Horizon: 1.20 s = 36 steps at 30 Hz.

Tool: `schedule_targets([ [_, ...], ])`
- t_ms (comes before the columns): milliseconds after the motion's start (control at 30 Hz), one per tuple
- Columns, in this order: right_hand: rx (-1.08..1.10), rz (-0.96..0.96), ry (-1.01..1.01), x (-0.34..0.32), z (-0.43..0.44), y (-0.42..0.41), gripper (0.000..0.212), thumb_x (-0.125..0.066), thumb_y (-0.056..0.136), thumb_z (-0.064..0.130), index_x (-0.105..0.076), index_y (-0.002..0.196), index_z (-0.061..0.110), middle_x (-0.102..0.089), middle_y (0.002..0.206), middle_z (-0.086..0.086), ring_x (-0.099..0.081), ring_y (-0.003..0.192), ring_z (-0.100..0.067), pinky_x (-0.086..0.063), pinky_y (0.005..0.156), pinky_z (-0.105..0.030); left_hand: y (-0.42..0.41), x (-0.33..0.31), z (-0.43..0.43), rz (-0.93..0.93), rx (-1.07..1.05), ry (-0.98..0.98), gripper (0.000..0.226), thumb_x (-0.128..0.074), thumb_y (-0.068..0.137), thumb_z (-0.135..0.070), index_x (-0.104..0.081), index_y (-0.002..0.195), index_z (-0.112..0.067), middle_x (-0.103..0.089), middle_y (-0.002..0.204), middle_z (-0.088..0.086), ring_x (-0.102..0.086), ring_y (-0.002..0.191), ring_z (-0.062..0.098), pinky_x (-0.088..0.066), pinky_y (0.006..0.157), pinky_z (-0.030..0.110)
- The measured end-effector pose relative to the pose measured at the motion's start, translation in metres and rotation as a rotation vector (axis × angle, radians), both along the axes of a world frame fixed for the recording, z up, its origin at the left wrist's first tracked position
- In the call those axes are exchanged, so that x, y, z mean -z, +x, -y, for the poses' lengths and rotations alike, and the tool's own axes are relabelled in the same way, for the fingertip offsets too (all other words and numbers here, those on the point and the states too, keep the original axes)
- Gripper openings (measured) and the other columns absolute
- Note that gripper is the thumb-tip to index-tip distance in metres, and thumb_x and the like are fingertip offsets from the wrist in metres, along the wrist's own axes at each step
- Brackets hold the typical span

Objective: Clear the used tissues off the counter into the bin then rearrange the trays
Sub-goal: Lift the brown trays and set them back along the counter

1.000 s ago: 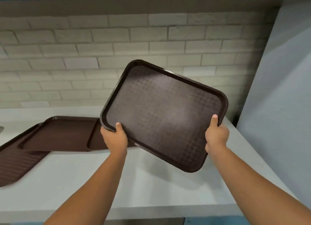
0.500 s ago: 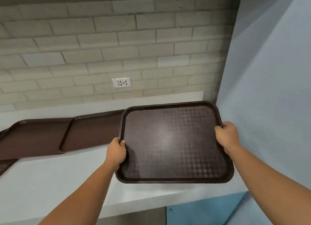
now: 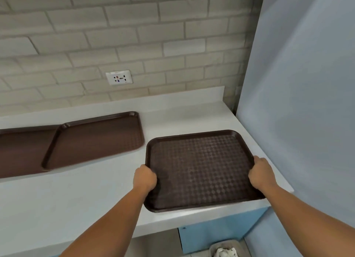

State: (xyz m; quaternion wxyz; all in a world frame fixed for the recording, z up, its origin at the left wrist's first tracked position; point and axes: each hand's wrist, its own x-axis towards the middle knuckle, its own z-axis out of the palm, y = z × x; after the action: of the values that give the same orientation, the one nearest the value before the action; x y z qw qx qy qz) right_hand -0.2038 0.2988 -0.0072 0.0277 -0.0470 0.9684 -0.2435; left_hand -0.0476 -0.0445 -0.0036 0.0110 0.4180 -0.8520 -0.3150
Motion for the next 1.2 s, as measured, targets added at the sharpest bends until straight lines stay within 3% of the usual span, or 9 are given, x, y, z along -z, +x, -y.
schedule_targets([
  [133, 0.004, -0.028, 0.059, 0.008, 0.005, -0.006, 0.022, -0.048, 0.09, 0.004, -0.057, 0.11, 0.004, -0.055, 0.108, -0.017, -0.054, 0.085, -0.027, -0.051, 0.081, -0.039, -0.004, 0.003, 0.003, 0.134, 0.06, -0.15, 0.023, -0.049, 0.09, -0.012, -0.061, 0.108, -0.004, -0.06, 0.111, 0.016, -0.063, 0.092, 0.032, -0.054, 0.08, 0.037],
  [333, 0.065, 0.0, 0.104, 0.009, 0.014, -0.009, 0.025, -0.052, 0.09, 0.009, -0.055, 0.114, 0.005, -0.052, 0.114, -0.018, -0.056, 0.09, -0.031, -0.053, 0.083, -0.042, -0.008, 0.006, 0.007, 0.127, 0.076, -0.181, 0.016, -0.053, 0.089, -0.009, -0.067, 0.097, -0.005, -0.067, 0.099, 0.012, -0.062, 0.082, 0.026, -0.047, 0.068, 0.029],
  [533, 0.114, 0.046, 0.27, -0.008, 0.044, -0.008, 0.057, -0.055, 0.085, 0.033, -0.041, 0.137, 0.014, -0.044, 0.136, -0.017, -0.042, 0.121, -0.035, -0.04, 0.097, -0.05, -0.006, -0.003, 0.017, 0.056, 0.077, -0.173, 0.018, -0.049, 0.095, -0.022, -0.055, 0.089, -0.006, -0.064, 0.102, 0.015, -0.052, 0.079, 0.022, -0.043, 0.07, 0.031],
  [667, -0.038, -0.04, 0.285, -0.021, 0.097, -0.007, 0.06, -0.052, 0.085, 0.038, -0.04, 0.141, 0.02, -0.038, 0.146, -0.013, -0.031, 0.132, -0.035, -0.027, 0.108, -0.055, 0.0, -0.017, 0.046, -0.025, 0.067, -0.203, 0.035, -0.05, 0.096, -0.026, -0.057, 0.119, -0.001, -0.059, 0.118, 0.017, -0.059, 0.101, 0.03, -0.045, 0.08, 0.033],
  [767, -0.186, -0.079, 0.206, -0.032, 0.153, 0.0, 0.054, -0.051, 0.086, 0.035, -0.047, 0.138, 0.022, -0.043, 0.144, -0.009, -0.033, 0.133, -0.031, -0.03, 0.109, -0.052, 0.015, -0.027, 0.085, -0.081, 0.037, -0.239, 0.046, -0.053, 0.096, -0.029, -0.052, 0.136, -0.006, -0.058, 0.131, 0.015, -0.057, 0.118, 0.03, -0.046, 0.098, 0.038],
  [1000, -0.405, -0.031, -0.052, -0.049, 0.299, 0.027, 0.046, -0.051, 0.091, 0.025, -0.051, 0.136, 0.018, -0.05, 0.138, -0.006, -0.043, 0.128, -0.025, -0.044, 0.102, -0.042, 0.061, -0.042, 0.207, -0.057, -0.057, -0.328, 0.045, -0.055, 0.096, -0.027, -0.055, 0.137, -0.008, -0.055, 0.134, 0.016, -0.053, 0.12, 0.034, -0.046, 0.1, 0.042],
  [1200, -0.452, -0.019, -0.113, -0.039, 0.398, 0.037, 0.045, -0.054, 0.092, 0.019, -0.052, 0.137, 0.013, -0.052, 0.136, -0.009, -0.047, 0.125, -0.025, -0.045, 0.098, -0.037, 0.085, -0.043, 0.31, 0.028, -0.128, -0.381, 0.042, -0.051, 0.099, -0.028, -0.053, 0.137, -0.011, -0.051, 0.136, 0.013, -0.047, 0.124, 0.032, -0.047, 0.095, 0.043],
])
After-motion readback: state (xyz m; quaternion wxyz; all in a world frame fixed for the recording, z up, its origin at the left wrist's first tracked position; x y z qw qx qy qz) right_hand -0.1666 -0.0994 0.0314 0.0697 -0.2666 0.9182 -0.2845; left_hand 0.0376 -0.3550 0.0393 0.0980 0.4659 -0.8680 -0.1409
